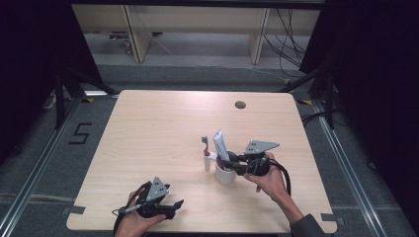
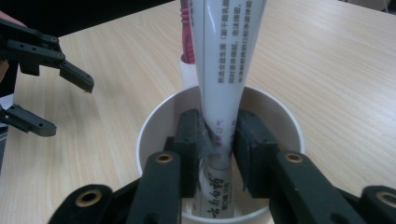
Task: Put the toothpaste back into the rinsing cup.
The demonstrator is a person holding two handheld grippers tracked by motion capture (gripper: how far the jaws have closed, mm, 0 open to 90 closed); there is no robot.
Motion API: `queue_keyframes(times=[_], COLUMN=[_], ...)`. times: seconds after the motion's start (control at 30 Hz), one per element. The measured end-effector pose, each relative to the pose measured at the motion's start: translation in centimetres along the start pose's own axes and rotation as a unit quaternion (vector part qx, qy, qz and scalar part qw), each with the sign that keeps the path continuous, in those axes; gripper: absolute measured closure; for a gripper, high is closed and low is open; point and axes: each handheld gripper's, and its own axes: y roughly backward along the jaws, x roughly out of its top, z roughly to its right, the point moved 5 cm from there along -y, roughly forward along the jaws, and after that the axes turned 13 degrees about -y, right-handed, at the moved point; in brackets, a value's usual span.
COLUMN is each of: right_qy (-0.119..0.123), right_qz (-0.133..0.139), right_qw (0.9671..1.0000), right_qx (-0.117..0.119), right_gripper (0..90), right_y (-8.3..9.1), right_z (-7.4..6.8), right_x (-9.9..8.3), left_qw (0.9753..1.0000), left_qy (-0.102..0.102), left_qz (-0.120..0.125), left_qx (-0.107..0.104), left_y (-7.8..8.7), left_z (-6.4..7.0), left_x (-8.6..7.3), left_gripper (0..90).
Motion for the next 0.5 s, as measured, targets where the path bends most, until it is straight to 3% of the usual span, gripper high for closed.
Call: queue_keyframes(times=[0.2, 0.43, 0.5], right_qy=[0.008, -0.014, -0.010], right_qz=[0.001, 0.003, 0.019], right_qw=[1.0000, 0.9999, 0.9998], right_qx=[0.000, 0.004, -0.001], right_gripper=[62.2, 57.1, 56.1], right_y=[0.00, 0.27, 0.55], right_z=[0.03, -0.29, -0.03], right_x=[0.05, 0.23, 0.54], left_qw=[1.0000, 1.0000, 1.0000], left_qy=[0.003, 0.003, 0.003], left_qz=[0.003, 0.003, 0.003], left_qx=[0.002, 0.001, 0.001], left_y=[-0.04, -0.03, -0.02], left_z=[0.06, 0.06, 0.09], left_x=[0.04, 0.03, 0.03], left_gripper=[28.1, 28.1, 28.1])
